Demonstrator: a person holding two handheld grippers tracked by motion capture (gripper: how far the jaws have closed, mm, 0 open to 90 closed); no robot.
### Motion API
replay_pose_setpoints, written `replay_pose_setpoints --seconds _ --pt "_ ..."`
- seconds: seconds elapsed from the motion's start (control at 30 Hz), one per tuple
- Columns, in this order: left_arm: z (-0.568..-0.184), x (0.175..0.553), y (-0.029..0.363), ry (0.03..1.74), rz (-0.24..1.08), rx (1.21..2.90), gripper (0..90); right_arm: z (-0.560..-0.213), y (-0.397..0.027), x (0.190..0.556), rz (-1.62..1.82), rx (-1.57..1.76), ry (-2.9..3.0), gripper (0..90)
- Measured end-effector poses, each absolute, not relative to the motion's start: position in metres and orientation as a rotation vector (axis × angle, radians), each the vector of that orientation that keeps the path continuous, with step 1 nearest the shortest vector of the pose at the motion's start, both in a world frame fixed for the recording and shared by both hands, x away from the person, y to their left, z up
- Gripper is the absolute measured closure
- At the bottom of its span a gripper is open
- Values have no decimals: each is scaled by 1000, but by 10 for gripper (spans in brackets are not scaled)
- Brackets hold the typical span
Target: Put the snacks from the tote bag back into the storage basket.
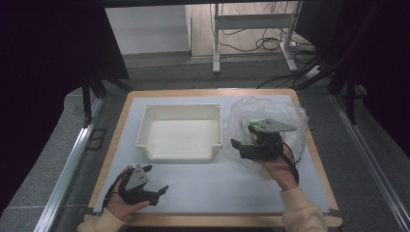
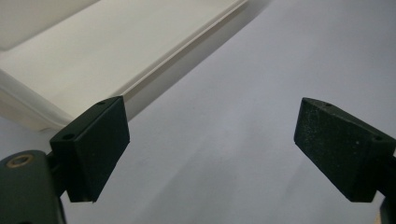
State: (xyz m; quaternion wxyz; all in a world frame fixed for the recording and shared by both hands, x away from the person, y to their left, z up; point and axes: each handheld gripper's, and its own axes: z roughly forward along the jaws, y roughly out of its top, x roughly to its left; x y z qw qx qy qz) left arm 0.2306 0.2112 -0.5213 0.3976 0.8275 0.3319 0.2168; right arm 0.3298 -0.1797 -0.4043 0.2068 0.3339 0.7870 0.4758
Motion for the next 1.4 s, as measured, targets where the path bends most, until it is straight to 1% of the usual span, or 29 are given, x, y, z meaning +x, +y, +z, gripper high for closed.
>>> replay_pose_setpoints --seconds 0.7,1.4 --pt "-522 231 211 841 546 2097 102 -416 -202 362 1277 1046 2158 227" --pt "-523 231 212 851 540 2102 102 -419 -231 392 1227 1146 2126 247"
